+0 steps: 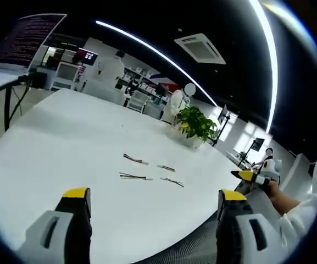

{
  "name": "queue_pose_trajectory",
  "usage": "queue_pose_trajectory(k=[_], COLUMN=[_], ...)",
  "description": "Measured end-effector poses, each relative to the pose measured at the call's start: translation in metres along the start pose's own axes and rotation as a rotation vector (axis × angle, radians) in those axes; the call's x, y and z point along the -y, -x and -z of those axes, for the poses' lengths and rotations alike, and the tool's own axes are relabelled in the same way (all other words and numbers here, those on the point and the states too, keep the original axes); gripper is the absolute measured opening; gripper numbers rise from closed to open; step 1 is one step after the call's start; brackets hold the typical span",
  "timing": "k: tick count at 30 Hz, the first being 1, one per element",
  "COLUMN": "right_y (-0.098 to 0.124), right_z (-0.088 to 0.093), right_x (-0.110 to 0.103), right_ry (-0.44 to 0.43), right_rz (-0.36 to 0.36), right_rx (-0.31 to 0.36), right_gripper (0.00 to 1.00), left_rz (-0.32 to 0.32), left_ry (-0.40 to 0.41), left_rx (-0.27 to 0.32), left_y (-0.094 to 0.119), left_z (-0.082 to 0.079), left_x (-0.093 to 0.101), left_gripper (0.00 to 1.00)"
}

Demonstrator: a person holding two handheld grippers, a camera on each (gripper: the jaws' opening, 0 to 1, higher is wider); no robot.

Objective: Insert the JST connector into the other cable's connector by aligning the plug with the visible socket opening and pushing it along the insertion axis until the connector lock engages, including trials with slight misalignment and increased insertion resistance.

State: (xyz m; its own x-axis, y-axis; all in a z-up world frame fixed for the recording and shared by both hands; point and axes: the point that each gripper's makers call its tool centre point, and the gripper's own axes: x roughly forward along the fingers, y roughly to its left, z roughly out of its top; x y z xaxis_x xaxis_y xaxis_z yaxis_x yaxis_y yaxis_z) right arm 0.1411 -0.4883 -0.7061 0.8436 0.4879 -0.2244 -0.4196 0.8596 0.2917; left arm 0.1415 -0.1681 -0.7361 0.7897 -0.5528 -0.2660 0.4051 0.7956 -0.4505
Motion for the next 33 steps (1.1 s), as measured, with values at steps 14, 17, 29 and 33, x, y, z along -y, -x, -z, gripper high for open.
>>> queue_pose_trajectory(k=[14,17,29,33], right_y=[-0.007,-0.009,-0.031,-0.041], right_z=[-0.036,-0.047,-0.095,-0.115], right_x=[0.009,0.012,0.013,0.011], right_ry=[0.032,0.041,0.138,0.174], right_rz=[-0.006,-0.009,-0.041,-0.066], right_rx=[0.051,0.065,0.104,0.128], right_gripper=[0.5,0.49,0.48,0.46], left_rz=[0.009,0.014,0.084,0.114], left_ry=[-0.058,-0.093,-0.216,-0.255], left_rx=[0.024,0.038,0.104,0.122], left_y=[-0.01,-0.014,-0.041,-0.054], left_z=[-0.033,-0.048,-0.109,-0.132], left_x=[0.001,0.004,0.028,0.039], left_gripper=[0.92,0.92,0.89,0.89])
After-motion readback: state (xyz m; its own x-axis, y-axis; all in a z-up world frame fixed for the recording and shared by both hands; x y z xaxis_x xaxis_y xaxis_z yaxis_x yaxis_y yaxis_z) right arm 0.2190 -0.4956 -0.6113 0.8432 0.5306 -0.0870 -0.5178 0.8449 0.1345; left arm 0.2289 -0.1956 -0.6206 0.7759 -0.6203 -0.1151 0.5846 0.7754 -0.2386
